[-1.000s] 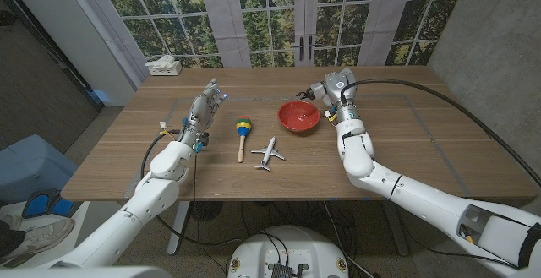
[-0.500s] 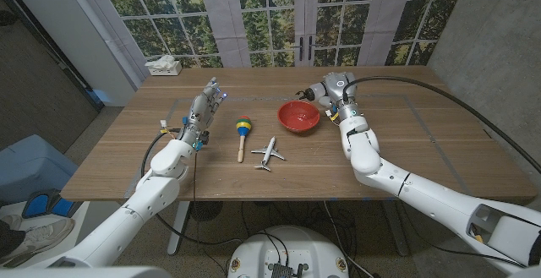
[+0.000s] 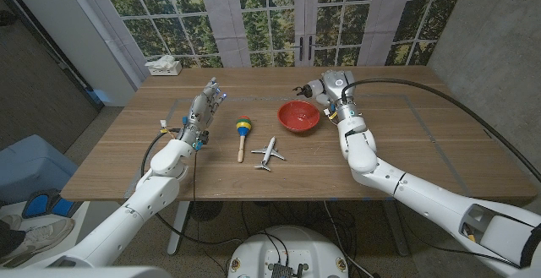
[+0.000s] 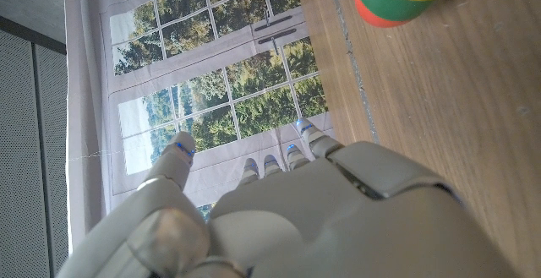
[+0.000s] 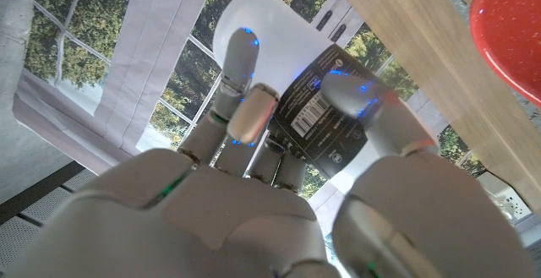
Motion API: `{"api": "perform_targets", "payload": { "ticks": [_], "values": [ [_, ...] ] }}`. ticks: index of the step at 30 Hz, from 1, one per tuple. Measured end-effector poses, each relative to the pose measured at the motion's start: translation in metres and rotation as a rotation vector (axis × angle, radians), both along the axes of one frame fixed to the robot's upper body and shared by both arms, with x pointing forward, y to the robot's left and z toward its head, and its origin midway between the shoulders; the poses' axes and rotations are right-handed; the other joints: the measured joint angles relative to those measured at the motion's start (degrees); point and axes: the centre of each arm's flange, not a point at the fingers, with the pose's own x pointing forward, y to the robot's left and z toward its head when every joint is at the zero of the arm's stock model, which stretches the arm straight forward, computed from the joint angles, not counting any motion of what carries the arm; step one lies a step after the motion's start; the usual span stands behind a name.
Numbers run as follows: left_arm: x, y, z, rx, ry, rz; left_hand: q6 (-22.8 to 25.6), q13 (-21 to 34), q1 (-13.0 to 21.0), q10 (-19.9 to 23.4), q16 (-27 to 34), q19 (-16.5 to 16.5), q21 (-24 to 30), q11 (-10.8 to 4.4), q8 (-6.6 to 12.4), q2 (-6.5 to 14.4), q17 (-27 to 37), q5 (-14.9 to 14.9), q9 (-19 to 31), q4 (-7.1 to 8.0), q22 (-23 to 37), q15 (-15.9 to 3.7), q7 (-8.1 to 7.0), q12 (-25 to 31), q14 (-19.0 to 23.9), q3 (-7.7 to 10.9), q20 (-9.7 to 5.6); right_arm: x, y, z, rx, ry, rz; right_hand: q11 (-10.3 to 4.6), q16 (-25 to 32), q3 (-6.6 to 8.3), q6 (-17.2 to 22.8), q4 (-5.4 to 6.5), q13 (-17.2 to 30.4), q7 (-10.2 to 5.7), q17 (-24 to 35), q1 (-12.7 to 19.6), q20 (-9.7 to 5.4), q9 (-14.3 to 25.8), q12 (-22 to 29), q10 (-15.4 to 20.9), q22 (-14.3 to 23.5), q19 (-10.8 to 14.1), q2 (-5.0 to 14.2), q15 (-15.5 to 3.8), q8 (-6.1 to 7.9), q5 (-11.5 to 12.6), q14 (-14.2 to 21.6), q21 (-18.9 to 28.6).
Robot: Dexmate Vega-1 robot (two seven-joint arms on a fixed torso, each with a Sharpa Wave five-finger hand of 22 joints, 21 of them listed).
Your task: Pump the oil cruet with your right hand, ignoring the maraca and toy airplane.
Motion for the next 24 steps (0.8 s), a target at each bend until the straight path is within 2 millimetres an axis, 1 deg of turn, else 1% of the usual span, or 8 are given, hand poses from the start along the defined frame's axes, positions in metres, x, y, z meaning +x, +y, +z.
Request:
{"api": "perform_targets", "payload": {
  "ticks": [7, 15, 16, 17, 18, 20, 22, 24],
  "values": [
    [0.0002, 0.0006, 0.001, -0.002, -0.006, -0.002, 0.32, 0.0, 0.0, 0.0, 0.0, 0.0, 0.0, 0.0, 0.0, 0.0, 0.0, 0.0, 0.0, 0.16, 0.0, 0.0, -0.31, 0.0, 0.0, 0.16, 0.0, 0.0005, 0.0021, 0.0033, 0.039, -0.053, -0.012, -0.21, 0.0, -0.1, 0.61, 0.11, 0.0, -0.6, -0.09, 0.0, -0.01, -1.72, 0.0, 0.21, -1.53, 0.83, 0.0, 0.18, -2.81, -1.11, 1.68, -0.81],
    [0.0009, 0.0009, 0.0021, -0.001, -0.009, -0.005, 0.32, 0.0, 0.0, 0.0, 0.0, 0.0, 0.0, 0.0, 0.0, 0.0, 0.0, 0.0, 0.0, 0.16, 0.0, 0.0, -0.31, 0.0, 0.0, 0.16, 0.0, -0.0012, 0.0017, 0.004, 0.076, -0.095, -0.039, 0.14, -1.56, -0.1, 3.49, 0.11, -0.02, -1.02, -0.69, 0.04, 0.52, -11.22, 0.19, -0.13, -4.74, -1.18, 0.04, -0.02, -9.73, -7.71, 3.2, 3.87],
    [0.001, 0.0009, 0.0023, -0.001, -0.01, -0.005, 0.31, 0.01, 0.0, 0.0, 0.0, 0.0, 0.0, 0.0, 0.0, 0.0, 0.0, 0.0, 0.0, 0.16, 0.0, 0.0, -0.31, 0.0, 0.0, 0.16, 0.0, -0.0014, 0.0019, 0.0037, 0.077, -0.098, -0.042, 0.12, -1.56, -0.21, 3.49, 0.0, -0.03, -1.02, -0.69, 0.04, 0.52, -12.43, 0.19, -0.12, -5.04, -1.57, 0.04, 0.01, -10.61, -9.39, 2.78, 4.54],
    [0.001, 0.0009, 0.0025, -0.001, -0.01, -0.005, 0.31, 0.01, 0.0, 0.0, 0.0, 0.0, 0.0, 0.0, 0.0, 0.0, 0.0, 0.0, 0.0, 0.16, 0.0, 0.0, -0.31, 0.0, 0.0, 0.16, 0.0, -0.0014, 0.0021, 0.0033, 0.076, -0.1, -0.044, 0.1, -1.56, -2.17, 3.49, -0.21, -0.08, -1.02, -0.69, 0.69, 0.62, -13.73, 0.19, -0.1, -5.15, -1.89, 0.69, 0.2, -11.58, -11.91, 2.55, 5.08],
    [0.0011, 0.001, 0.0027, 0.0, -0.011, -0.005, 0.31, 0.0, 0.0, 0.0, 0.0, 0.0, 0.0, 0.0, 0.0, 0.0, 0.0, 0.0, 0.0, 0.16, 0.0, 0.0, -0.31, 0.0, 0.0, 0.16, 0.0, -0.0017, 0.002, 0.003, 0.076, -0.105, -0.048, 0.01, -1.56, -4.57, 3.49, -0.06, -0.16, -1.01, -0.69, 3.31, 0.83, -14.9, 0.19, -0.01, -5.33, -2.1, 3.31, -0.01, -12.46, -14.78, 1.76, 5.5],
    [0.0012, 0.0012, 0.0027, 0.0, -0.011, -0.005, 0.31, 0.01, 0.0, 0.0, 0.0, 0.0, 0.0, 0.0, 0.0, 0.0, 0.0, 0.0, 0.0, 0.16, 0.0, 0.0, -0.3, 0.0, 0.0, 0.16, 0.0, -0.0019, 0.0017, 0.0027, 0.077, -0.111, -0.054, 0.01, -1.56, -6.99, 3.49, -0.76, -0.62, -1.01, -0.69, 3.43, 0.86, -16.98, 0.18, -0.02, -5.47, -2.74, 3.43, 0.01, -13.88, -19.93, 1.55, 5.8],
    [0.0014, 0.0013, 0.0032, 0.0, -0.012, -0.006, 0.31, 0.01, 0.0, 0.0, 0.0, 0.0, 0.0, 0.0, 0.0, 0.0, 0.0, 0.0, 0.0, 0.16, 0.0, 0.0, -0.3, 0.0, 0.0, 0.16, 0.0, -0.0022, 0.0013, 0.0021, 0.075, -0.122, -0.061, 0.01, -1.56, -10.64, 3.81, -0.31, -3.72, -0.89, -0.69, 6.86, 1.14, -19.48, 0.14, -0.03, -5.46, -3.45, 6.82, 0.03, -15.53, -27.49, 0.19, 5.89],
    [0.0014, 0.0013, 0.0033, 0.0, -0.012, -0.006, 0.31, 0.01, 0.0, 0.0, 0.0, 0.0, 0.0, 0.0, 0.0, 0.0, 0.0, 0.0, 0.0, 0.18, 0.0, 0.0, -0.3, 0.0, 0.0, 0.18, 0.0, -0.0024, 0.0011, 0.0017, 0.074, -0.129, -0.066, 0.01, -1.56, -12.6, 4.61, -0.22, -9.52, -1.26, -0.69, 10.14, 1.22, -21.82, 0.13, -0.03, -5.47, -3.93, 7.64, 0.0, -16.88, -33.9, -0.93, 5.9]
  ]
}}
